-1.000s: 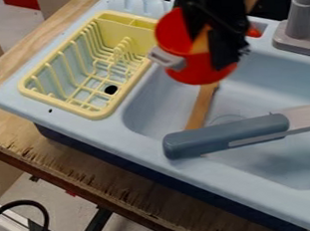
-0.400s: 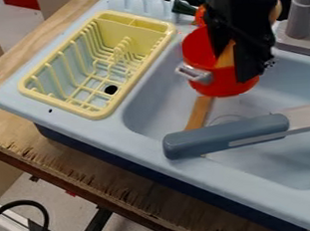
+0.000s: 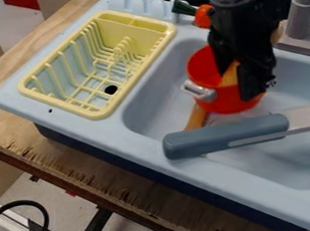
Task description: Put the red object in the sink
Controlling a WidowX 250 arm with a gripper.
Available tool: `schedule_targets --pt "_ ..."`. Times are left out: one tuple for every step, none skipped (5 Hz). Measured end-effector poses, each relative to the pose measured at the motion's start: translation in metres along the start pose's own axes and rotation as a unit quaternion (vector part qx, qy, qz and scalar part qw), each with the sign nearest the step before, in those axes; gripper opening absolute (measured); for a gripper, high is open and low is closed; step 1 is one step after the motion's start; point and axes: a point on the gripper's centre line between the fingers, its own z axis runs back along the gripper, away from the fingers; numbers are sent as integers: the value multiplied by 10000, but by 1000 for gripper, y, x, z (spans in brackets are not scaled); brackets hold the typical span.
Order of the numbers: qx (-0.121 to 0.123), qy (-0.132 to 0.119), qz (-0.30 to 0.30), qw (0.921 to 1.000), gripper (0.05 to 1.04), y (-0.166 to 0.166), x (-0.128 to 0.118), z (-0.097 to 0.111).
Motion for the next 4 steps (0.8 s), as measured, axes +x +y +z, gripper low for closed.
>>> schedule_targets --pt "14 13 76 10000 657 3 2 -13" --pt "-74 93 141 9998 657 5 0 -22" --pt "-155 112 180 9997 657 4 -1 -26" --pt "-208 195 185 9994 657 4 -3 -32"
